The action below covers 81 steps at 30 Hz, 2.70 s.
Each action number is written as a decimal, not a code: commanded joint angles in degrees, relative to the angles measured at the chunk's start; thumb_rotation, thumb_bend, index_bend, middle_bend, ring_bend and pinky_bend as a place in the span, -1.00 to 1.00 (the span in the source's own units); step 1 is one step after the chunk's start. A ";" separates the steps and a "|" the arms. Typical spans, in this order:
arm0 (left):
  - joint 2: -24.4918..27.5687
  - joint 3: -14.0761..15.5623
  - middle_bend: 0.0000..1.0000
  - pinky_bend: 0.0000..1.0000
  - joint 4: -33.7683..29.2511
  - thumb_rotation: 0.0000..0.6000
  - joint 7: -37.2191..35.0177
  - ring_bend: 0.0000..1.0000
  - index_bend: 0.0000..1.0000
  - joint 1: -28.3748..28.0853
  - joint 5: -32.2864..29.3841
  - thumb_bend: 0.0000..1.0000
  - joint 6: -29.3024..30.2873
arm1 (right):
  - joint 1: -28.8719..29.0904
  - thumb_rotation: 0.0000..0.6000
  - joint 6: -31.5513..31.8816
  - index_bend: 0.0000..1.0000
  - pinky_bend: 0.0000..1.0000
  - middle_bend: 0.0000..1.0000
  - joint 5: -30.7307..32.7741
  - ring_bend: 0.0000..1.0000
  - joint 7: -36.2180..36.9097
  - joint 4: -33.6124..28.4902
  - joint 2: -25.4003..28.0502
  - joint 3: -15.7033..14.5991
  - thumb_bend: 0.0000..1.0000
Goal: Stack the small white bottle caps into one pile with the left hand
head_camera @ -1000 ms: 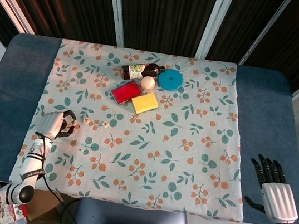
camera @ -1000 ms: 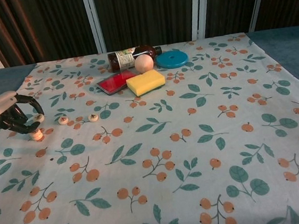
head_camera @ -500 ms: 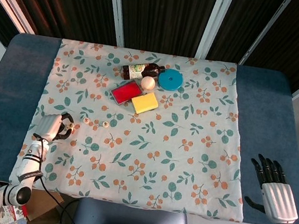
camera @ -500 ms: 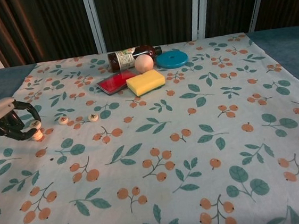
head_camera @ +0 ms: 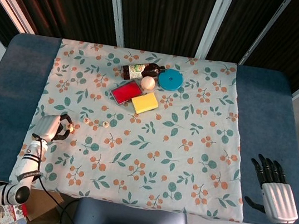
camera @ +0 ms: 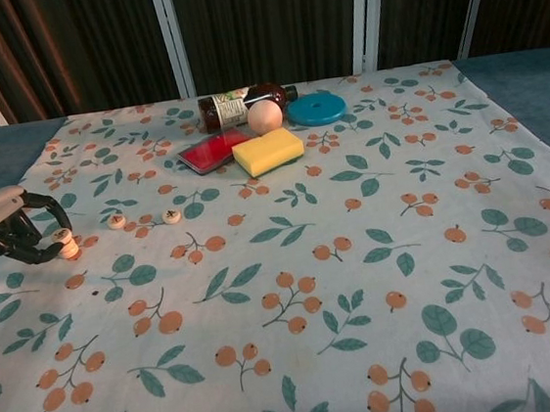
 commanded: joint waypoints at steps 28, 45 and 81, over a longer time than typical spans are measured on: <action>-3.30 -1.80 1.00 1.00 -3.02 1.00 -0.11 1.00 -0.32 -1.40 2.25 -0.14 5.38 | 0.25 1.00 -0.53 -1.00 -1.00 -1.00 -0.23 -1.00 -0.21 -0.13 -0.04 -0.18 -0.90; -12.22 -6.35 1.00 1.00 2.34 1.00 23.24 1.00 -0.26 -9.23 -11.56 -0.14 5.29 | 0.06 1.00 -0.03 -1.00 -1.00 -1.00 -0.13 -1.00 1.88 0.03 0.95 -0.05 -0.90; -15.69 -5.12 1.00 1.00 9.38 1.00 33.68 1.00 -0.22 -11.88 -15.80 -0.11 5.82 | -0.22 1.00 0.58 -1.00 -1.00 -1.00 -0.24 -1.00 3.61 -0.09 1.76 0.07 -0.90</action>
